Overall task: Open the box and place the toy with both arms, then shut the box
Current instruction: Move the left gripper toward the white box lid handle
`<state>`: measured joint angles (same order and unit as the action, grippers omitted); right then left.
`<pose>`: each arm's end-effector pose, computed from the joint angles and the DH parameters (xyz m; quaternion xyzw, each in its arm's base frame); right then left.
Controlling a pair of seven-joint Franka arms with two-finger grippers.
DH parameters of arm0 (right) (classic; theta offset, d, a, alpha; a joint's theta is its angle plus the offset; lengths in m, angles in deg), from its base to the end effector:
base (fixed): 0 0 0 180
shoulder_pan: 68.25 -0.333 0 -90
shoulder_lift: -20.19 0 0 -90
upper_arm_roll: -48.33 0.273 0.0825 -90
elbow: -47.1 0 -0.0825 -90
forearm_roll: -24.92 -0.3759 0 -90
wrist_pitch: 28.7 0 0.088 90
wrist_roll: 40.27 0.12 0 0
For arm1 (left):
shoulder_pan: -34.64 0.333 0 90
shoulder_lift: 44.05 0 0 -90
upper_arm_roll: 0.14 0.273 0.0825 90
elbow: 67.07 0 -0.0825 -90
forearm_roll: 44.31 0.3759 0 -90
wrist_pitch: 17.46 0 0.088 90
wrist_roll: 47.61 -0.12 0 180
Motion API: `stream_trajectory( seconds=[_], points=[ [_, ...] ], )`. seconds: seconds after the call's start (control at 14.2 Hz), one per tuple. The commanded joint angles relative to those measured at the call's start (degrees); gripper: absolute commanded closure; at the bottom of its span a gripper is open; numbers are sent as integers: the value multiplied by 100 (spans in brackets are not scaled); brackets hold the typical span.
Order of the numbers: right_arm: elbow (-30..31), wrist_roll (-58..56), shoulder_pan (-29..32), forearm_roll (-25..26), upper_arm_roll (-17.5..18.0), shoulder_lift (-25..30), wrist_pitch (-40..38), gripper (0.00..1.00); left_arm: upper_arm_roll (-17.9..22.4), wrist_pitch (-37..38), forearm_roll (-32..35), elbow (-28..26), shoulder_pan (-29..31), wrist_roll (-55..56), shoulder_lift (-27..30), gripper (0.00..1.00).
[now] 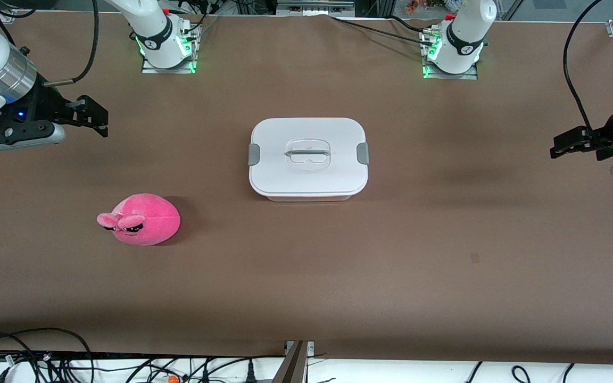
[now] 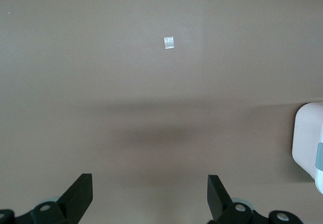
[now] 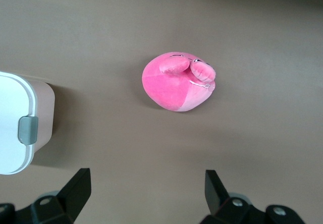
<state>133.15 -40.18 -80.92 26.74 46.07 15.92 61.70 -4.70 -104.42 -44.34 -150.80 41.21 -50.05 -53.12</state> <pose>0.5583 0.0995 0.5597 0.9958 0.0901 0.0023 0.0172 0.5788 0.0232 0.5256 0.9987 -0.0036 -0.0504 0.0085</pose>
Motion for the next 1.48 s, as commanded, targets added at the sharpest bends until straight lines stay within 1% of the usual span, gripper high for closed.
stream_trajectory(
  seconds=[0.0,0.21,0.35,0.49,0.78,1.06,1.27,1.41],
  points=[
    [-70,79,-25,169,6,5,-13,0,-10,65,73,165,-69,24,-104,0],
    [-70,79,-25,196,15,5,-13,0,-10,73,55,173,-78,24,-139,0],
    [-70,79,-34,187,15,5,-13,0,-1,65,64,165,-192,68,-139,0],
    [-70,79,-34,187,15,5,-13,0,-10,65,73,173,-480,68,-148,0],
    [-70,79,-34,187,15,5,-13,0,-28,65,55,173,-1350,59,-165,0],
    [-70,79,-25,126,-20,14,-48,0,-45,47,64,200,-2378,16,-297,0],
    [-70,-18,-25,55,-56,14,-31,0,-45,-14,-348,217,-3003,-29,-534,0],
    [-70,78,-25,46,-56,14,-48,0,-45,-93,-367,226,-3433,-29,-718,0]
  ],
)
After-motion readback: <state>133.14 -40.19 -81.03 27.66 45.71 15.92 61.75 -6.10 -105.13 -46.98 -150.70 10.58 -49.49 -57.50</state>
